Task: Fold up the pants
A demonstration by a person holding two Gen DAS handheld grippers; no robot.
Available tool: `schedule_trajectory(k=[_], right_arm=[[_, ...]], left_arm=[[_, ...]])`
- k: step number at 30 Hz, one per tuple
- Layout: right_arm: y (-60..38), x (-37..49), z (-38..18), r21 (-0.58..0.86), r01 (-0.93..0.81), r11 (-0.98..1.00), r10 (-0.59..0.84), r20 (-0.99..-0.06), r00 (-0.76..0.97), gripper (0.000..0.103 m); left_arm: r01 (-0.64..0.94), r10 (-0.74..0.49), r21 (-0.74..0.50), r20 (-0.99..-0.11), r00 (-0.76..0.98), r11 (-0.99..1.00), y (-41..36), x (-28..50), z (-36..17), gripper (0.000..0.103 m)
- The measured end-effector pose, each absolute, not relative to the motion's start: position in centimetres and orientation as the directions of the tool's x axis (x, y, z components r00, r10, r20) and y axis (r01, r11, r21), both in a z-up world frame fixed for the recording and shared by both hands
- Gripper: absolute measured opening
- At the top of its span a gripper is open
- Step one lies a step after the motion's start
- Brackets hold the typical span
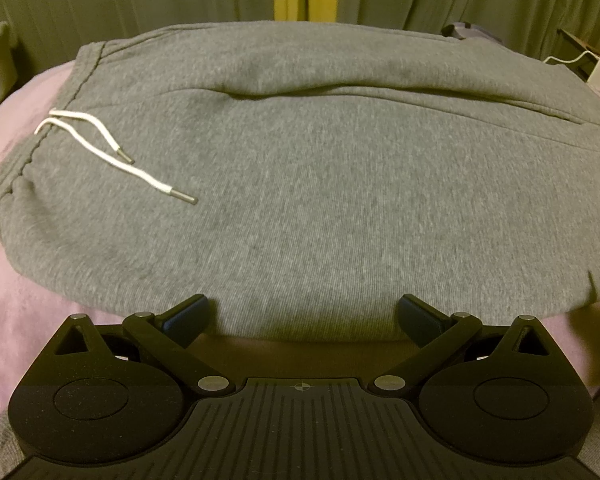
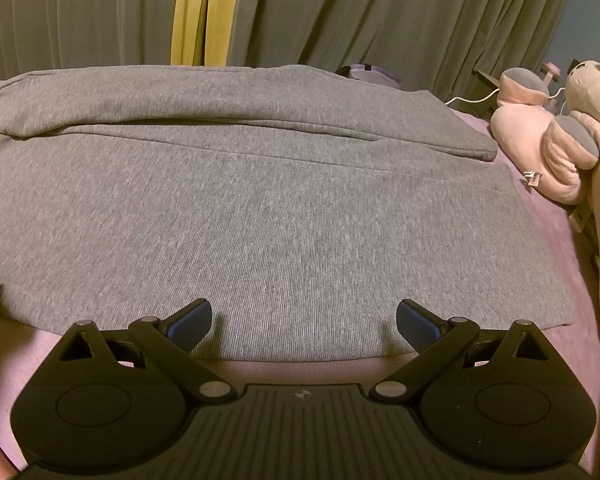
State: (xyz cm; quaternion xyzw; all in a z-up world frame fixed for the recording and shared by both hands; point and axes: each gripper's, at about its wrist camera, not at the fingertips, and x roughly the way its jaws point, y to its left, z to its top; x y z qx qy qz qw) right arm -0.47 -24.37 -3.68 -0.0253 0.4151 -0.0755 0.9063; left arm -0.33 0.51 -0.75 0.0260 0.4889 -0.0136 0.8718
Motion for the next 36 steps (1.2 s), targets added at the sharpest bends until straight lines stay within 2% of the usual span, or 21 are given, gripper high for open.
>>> schedule_trajectory(k=[24, 36], right_arm=[[-24.9, -0.2, -3.6, -0.071, 0.122, 0.990, -0.133, -0.761, 0.634, 0.099], [-25.0, 0.9, -4.2, -0.041, 0.123, 0.992, -0.105, -0.811, 0.576, 0.099]], left_arm=[[0.043, -0.008, 0.017, -0.860, 0.510, 0.999, 0.6, 0.0, -0.6, 0.103], [0.035, -0.022, -0.005, -0.858, 0.513, 0.999, 0.8, 0.2, -0.2, 0.103]])
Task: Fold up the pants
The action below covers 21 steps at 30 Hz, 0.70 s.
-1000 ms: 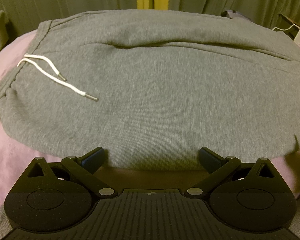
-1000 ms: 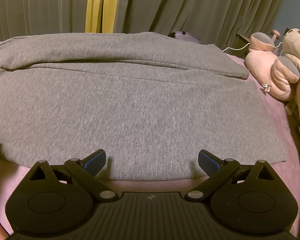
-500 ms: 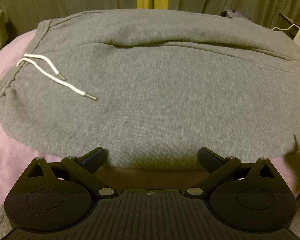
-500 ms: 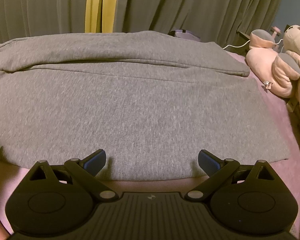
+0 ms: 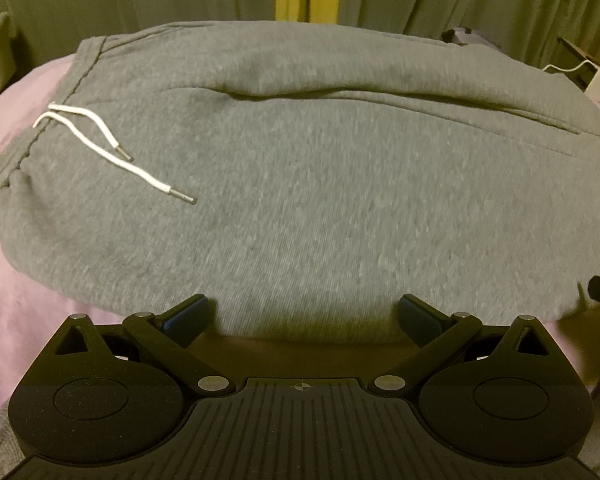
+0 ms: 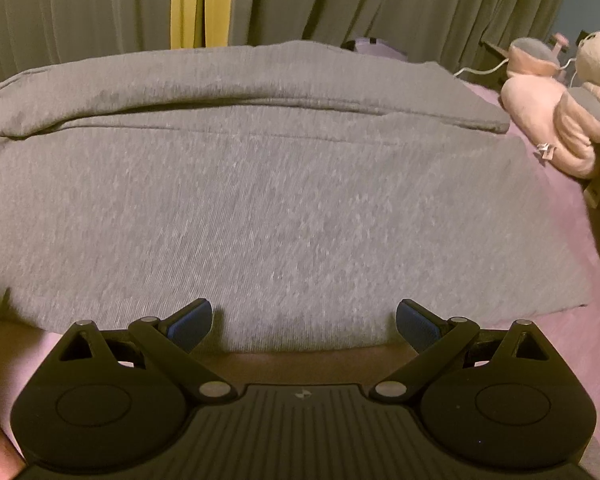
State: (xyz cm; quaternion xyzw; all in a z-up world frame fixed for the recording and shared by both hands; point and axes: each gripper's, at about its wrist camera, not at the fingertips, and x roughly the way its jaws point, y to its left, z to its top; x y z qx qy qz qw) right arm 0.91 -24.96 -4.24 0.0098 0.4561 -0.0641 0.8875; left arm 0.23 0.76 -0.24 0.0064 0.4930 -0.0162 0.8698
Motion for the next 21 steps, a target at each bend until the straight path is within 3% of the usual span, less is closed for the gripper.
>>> schedule_trajectory(k=[8, 14, 17, 21], right_arm=[[-27.2, 4.1, -5.2, 0.131, 0.165, 0.978, 0.032, -0.866, 0.499, 0.099], [-29.5, 8.1, -7.6, 0.182, 0.229, 0.956, 0.075, -0.910, 0.408, 0.099], [-30.1, 8.8, -7.9, 0.198, 0.249, 0.948, 0.083, -0.910, 0.407, 0.100], [-29.6, 8.9, -8.1, 0.162, 0.221, 0.962, 0.057, -0.908, 0.415, 0.100]], left_arm=[[-0.087, -0.007, -0.071, -0.815, 0.580, 0.994, 3.2, 1.0, 1.8, 0.103], [-0.383, 0.225, -0.058, -0.722, 0.654, 0.922, 8.0, 3.9, 3.5, 0.103], [-0.512, 0.302, -0.095, -0.710, 0.636, 0.854, 11.0, 6.3, 2.4, 0.103], [-0.679, 0.460, -0.056, -0.694, 0.554, 0.732, 14.2, 7.4, -0.1, 0.103]])
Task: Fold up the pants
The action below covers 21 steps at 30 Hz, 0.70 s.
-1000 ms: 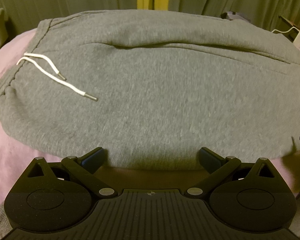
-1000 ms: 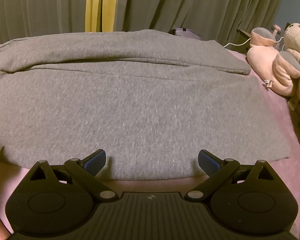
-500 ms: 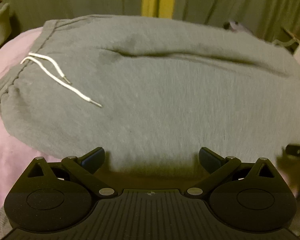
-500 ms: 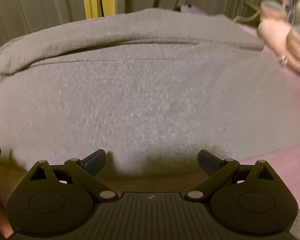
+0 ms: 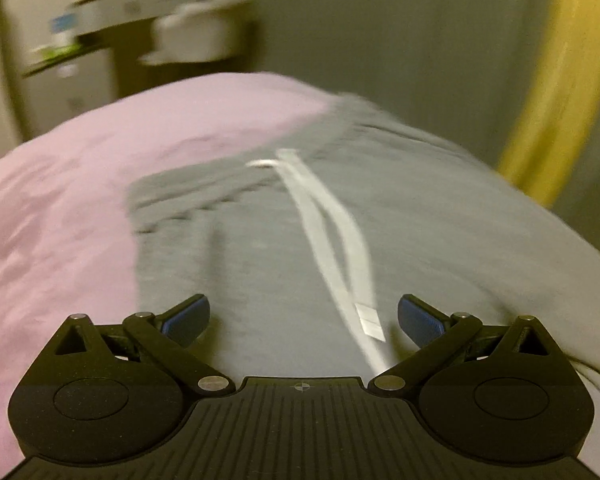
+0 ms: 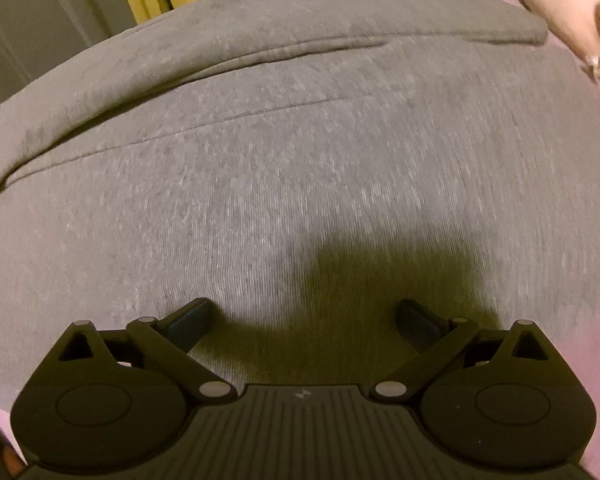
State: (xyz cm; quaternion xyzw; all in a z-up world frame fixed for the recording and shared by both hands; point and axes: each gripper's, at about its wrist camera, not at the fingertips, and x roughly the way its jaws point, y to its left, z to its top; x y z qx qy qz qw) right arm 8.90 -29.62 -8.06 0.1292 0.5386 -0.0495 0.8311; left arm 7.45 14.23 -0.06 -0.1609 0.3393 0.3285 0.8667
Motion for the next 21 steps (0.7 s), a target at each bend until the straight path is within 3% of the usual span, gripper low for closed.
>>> schedule_trajectory(k=[3, 6, 10, 13, 16, 18, 21], right_arm=[[-29.5, 9.4, -7.7, 0.147, 0.183, 0.972, 0.065, -0.917, 0.393, 0.099], [-31.0, 11.9, -5.7, 0.180, 0.210, 0.961, 0.095, -0.928, 0.361, 0.099], [-35.7, 18.0, -1.8, 0.306, 0.297, 0.905, 0.101, -0.831, 0.547, 0.099], [-38.4, 24.4, -0.9, 0.359, 0.387, 0.849, 0.067, -0.800, 0.596, 0.097], [-39.9, 31.4, -1.8, 0.419, 0.457, 0.785, 0.053, -0.780, 0.623, 0.079], [-40.7, 34.8, -2.7, 0.414, 0.530, 0.740, 0.007, -0.793, 0.609, 0.051], [-41.7, 37.9, -4.1, 0.425, 0.619, 0.661, -0.021, -0.813, 0.581, 0.054]], left_arm=[[-0.747, 0.538, -0.078, -0.645, 0.543, 0.660, 16.4, 6.7, -0.2, 0.103], [-0.788, 0.631, -0.103, -0.540, 0.556, 0.607, 17.5, 5.7, -0.1, 0.103], [-0.806, 0.607, -0.132, -0.591, 0.531, 0.577, 18.4, 6.4, -1.5, 0.103], [-0.805, 0.615, -0.062, -0.612, 0.497, 0.589, 18.0, 7.2, -2.1, 0.103], [-0.803, 0.622, -0.017, -0.623, 0.475, 0.595, 17.5, 7.3, -2.5, 0.103], [-0.804, 0.609, -0.005, -0.650, 0.454, 0.594, 17.4, 7.7, -3.3, 0.103], [-0.813, 0.614, 0.010, -0.661, 0.431, 0.582, 17.5, 7.8, -3.9, 0.103]])
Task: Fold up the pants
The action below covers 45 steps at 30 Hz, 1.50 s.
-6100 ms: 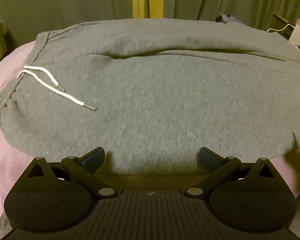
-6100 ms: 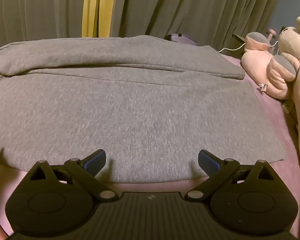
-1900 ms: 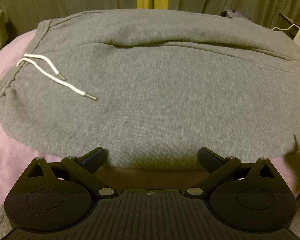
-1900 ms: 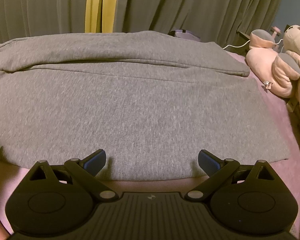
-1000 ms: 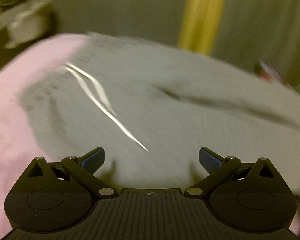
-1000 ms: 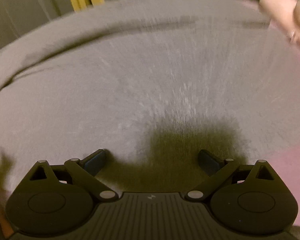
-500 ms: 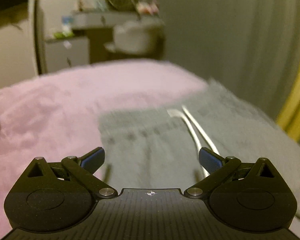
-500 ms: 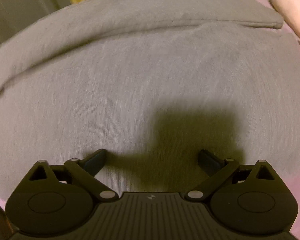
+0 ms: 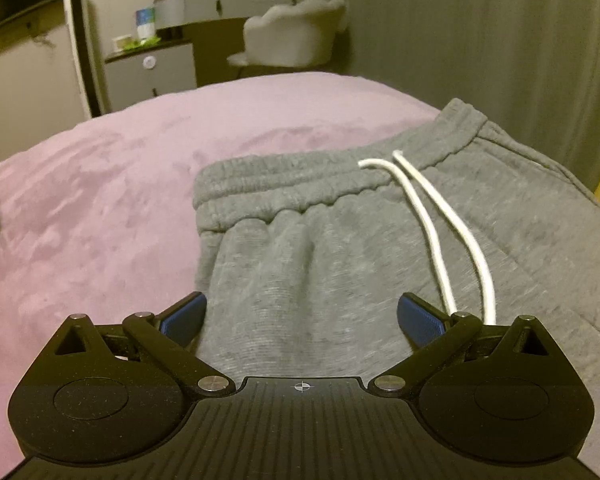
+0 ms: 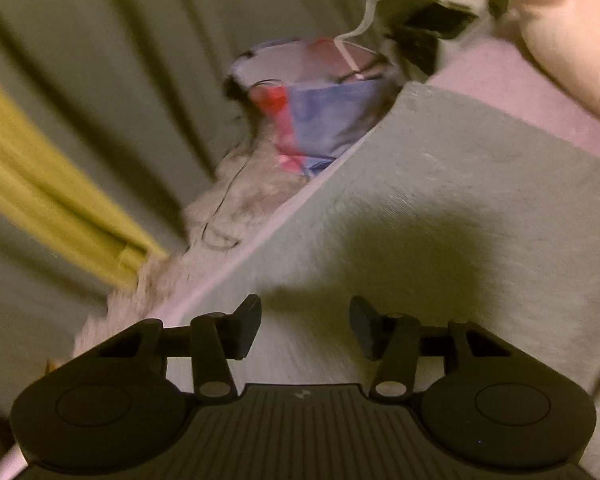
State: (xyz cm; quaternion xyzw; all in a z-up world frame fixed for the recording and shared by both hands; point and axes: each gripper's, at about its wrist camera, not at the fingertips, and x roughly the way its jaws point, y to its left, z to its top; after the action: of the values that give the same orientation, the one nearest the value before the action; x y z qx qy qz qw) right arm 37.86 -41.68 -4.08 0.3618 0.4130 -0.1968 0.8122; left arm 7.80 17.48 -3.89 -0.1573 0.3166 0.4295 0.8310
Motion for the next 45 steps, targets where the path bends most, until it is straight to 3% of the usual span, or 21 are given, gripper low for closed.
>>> schedule_trajectory(k=[1, 2, 3, 8, 10, 12, 13, 14, 15, 19, 24, 27, 30, 34, 35, 37, 38, 39, 40, 45], right_arm=[[-41.7, 38.4, -4.4, 0.430, 0.635, 0.642, -0.036, -0.810, 0.585, 0.061], [-41.4, 38.9, -4.7, 0.437, 0.647, 0.625, -0.044, -0.807, 0.589, 0.081], [-40.8, 39.5, -5.0, 0.435, 0.657, 0.616, -0.054, -0.809, 0.585, 0.092], [-39.7, 42.5, -6.6, 0.320, 0.715, 0.622, -0.116, -0.865, 0.487, 0.091], [-39.2, 42.8, -6.8, 0.269, 0.724, 0.636, -0.158, -0.873, 0.462, 0.083], [-39.0, 43.3, -6.7, 0.190, 0.728, 0.659, -0.217, -0.878, 0.426, 0.054], [-39.0, 43.1, -6.6, 0.173, 0.719, 0.673, -0.231, -0.874, 0.426, 0.047], [-39.2, 43.1, -6.4, 0.179, 0.705, 0.687, -0.228, -0.867, 0.442, 0.023], [-39.4, 42.7, -6.1, 0.182, 0.687, 0.703, -0.225, -0.860, 0.458, 0.010], [-41.0, 38.0, -4.3, 0.315, 0.610, 0.727, -0.154, -0.791, 0.592, 0.008], [-41.4, 24.6, -2.7, 0.452, 0.522, 0.723, -0.115, -0.666, 0.737, 0.007], [-41.2, 16.3, -5.0, 0.480, 0.559, 0.676, -0.105, -0.688, 0.718, 0.002], [-41.6, 11.4, -8.0, 0.406, 0.655, 0.637, -0.184, -0.745, 0.641, 0.002], [-45.0, 9.6, -7.7, 0.632, 0.623, 0.461, -0.109, -0.656, 0.747, 0.008], [-45.2, 9.5, -7.3, 0.658, 0.607, 0.447, -0.112, -0.632, 0.767, 0.016], [-45.2, 9.8, -6.9, 0.700, 0.578, 0.419, -0.102, -0.596, 0.796, 0.044], [-44.9, 10.2, -7.1, 0.715, 0.574, 0.398, -0.089, -0.593, 0.800, 0.065], [-44.9, 10.7, -7.6, 0.721, 0.583, 0.374, -0.073, -0.604, 0.794, 0.066], [-44.9, 11.6, -8.2, 0.722, 0.593, 0.357, -0.056, -0.617, 0.785, 0.065], [-46.0, 13.3, -10.2, 0.799, 0.545, 0.254, -0.007, -0.562, 0.827, 0.026]], left_arm=[[-0.815, 0.621, 0.015, -0.656, 0.429, 0.580, 17.4, 7.9, -4.0, 0.103], [-0.815, 0.627, 0.023, -0.652, 0.427, 0.579, 17.3, 8.0, -4.1, 0.103], [-0.815, 0.629, 0.031, -0.652, 0.423, 0.579, 17.3, 8.2, -4.2, 0.103], [-0.815, 0.648, 0.063, -0.642, 0.409, 0.577, 16.8, 8.6, -4.6, 0.103], [-0.817, 0.652, 0.060, -0.638, 0.410, 0.573, 16.7, 8.6, -4.6, 0.103], [-0.819, 0.653, 0.058, -0.637, 0.410, 0.571, 16.8, 8.7, -4.6, 0.103], [-0.819, 0.653, 0.059, -0.637, 0.410, 0.571, 16.8, 8.7, -4.6, 0.103], [-0.819, 0.652, 0.059, -0.638, 0.409, 0.571, 16.9, 8.7, -4.6, 0.103], [-0.819, 0.652, 0.058, -0.638, 0.410, 0.572, 16.9, 8.7, -4.6, 0.103], [-0.818, 0.643, 0.044, -0.643, 0.415, 0.573, 17.0, 8.5, -4.5, 0.103], [-0.818, 0.624, 0.019, -0.657, 0.423, 0.574, 17.1, 7.9, -4.1, 0.103], [-0.818, 0.610, -0.007, -0.663, 0.434, 0.575, 17.2, 7.5, -3.9, 0.103], [-0.816, 0.599, -0.014, -0.671, 0.437, 0.578, 17.2, 7.3, -3.7, 0.103], [-0.812, 0.584, -0.031, -0.678, 0.446, 0.583, 17.2, 7.1, -3.5, 0.103], [-0.812, 0.582, -0.038, -0.678, 0.449, 0.582, 17.2, 7.0, -3.5, 0.103], [-0.812, 0.579, -0.043, -0.679, 0.451, 0.582, 17.2, 6.9, -3.5, 0.103], [-0.810, 0.578, -0.039, -0.680, 0.451, 0.586, 17.1, 7.0, -3.5, 0.103], [-0.808, 0.578, -0.035, -0.681, 0.451, 0.589, 17.0, 7.0, -3.5, 0.103], [-0.806, 0.576, -0.035, -0.681, 0.452, 0.592, 17.0, 7.0, -3.4, 0.103], [-0.795, 0.556, -0.064, -0.682, 0.476, 0.603, 17.0, 6.8, -3.2, 0.103]])
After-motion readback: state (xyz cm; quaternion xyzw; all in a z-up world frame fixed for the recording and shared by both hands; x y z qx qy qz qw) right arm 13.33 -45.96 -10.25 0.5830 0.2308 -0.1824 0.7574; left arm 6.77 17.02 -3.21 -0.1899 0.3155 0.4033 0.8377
